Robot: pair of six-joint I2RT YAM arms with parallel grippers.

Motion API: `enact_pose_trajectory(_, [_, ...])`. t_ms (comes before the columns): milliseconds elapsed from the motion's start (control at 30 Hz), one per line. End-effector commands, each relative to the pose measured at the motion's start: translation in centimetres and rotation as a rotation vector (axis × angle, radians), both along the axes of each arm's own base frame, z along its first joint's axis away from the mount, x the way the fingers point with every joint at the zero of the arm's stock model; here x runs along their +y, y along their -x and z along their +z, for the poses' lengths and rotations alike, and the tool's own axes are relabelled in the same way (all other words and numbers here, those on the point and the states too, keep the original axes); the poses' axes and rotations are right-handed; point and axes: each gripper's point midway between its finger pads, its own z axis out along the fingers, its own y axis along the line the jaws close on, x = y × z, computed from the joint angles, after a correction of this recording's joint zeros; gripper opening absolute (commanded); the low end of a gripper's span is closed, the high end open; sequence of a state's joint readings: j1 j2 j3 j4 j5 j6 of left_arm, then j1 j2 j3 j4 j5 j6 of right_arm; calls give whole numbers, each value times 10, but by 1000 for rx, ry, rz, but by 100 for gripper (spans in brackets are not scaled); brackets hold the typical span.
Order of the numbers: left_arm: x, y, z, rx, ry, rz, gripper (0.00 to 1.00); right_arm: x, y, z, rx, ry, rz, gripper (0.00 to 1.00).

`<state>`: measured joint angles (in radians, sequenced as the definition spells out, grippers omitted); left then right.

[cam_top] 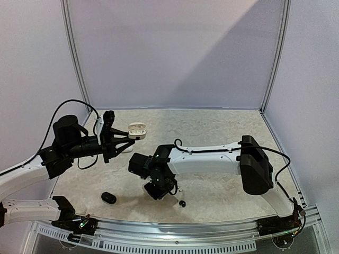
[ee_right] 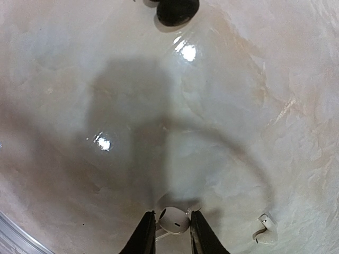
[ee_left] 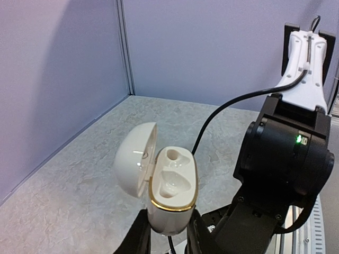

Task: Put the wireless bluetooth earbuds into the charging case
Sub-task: Adjust the right earbud at the center of the board.

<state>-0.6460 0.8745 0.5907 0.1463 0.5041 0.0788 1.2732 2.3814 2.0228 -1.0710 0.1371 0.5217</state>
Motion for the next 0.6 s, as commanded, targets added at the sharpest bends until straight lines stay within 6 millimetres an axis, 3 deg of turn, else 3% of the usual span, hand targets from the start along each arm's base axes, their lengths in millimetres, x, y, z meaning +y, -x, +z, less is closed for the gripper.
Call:
enact_pose_trajectory(0, [-1, 4, -3, -7, -8, -7, 0, -2, -2, -6, 8, 20, -19, 19])
enact_pose_trajectory(567, [-1, 4, -3, -16, -13, -6, 0, -5, -2, -13, 12, 48, -14, 20])
